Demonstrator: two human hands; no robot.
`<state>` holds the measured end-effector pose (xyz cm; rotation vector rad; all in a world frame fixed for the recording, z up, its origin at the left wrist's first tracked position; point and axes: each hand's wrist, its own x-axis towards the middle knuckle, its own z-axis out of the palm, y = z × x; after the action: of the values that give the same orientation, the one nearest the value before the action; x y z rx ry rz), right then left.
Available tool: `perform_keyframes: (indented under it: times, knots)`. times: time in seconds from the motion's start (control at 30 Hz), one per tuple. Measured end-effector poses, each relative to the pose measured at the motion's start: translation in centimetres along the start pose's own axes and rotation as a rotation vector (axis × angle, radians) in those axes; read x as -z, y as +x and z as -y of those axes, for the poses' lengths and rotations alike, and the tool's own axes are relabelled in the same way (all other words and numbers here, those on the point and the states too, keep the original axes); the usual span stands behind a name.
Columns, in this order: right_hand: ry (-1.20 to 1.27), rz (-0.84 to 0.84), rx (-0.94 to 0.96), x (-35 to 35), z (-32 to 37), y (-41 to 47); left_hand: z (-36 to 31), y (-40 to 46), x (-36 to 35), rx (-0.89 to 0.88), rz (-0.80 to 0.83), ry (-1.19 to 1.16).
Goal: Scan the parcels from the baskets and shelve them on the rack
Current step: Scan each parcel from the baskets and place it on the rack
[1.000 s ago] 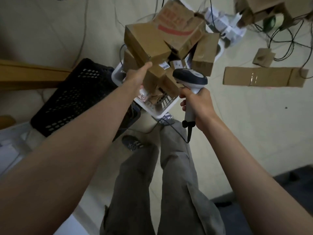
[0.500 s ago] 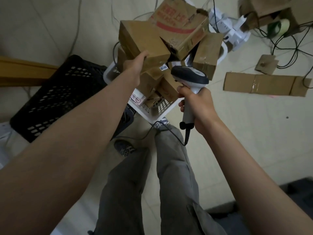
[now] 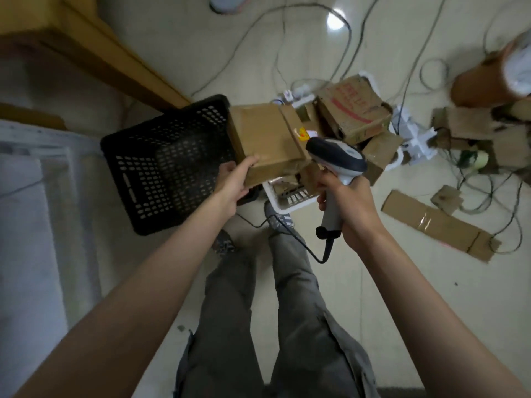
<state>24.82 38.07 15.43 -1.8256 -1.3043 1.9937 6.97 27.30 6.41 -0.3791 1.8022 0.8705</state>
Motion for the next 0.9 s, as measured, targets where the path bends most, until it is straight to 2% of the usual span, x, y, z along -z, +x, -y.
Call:
perform_keyframes:
  times: [0.23, 0.37, 0.63, 0.9]
  knots:
    - [-0.132, 0.209, 0.112, -5.4, 6.3, -7.1, 1.5, -10.5, 11.4, 0.037, -0.070, -0.392]
    - [-0.251, 0.402, 0.228, -10.0, 8.1, -12.3, 4.3, -16.1, 17.8, 0.023, -0.135, -0.668]
    - [-0.555, 0.764, 0.429, -17.7, 7.3, -24.1, 13.9, -26.7, 27.5, -0.088, -0.287, -1.060]
    - [-0.659, 1.081, 0.577, -22.1, 6.5, -33.7, 22.1, -36.3, 32.3, -0.253, -0.337, -1.411]
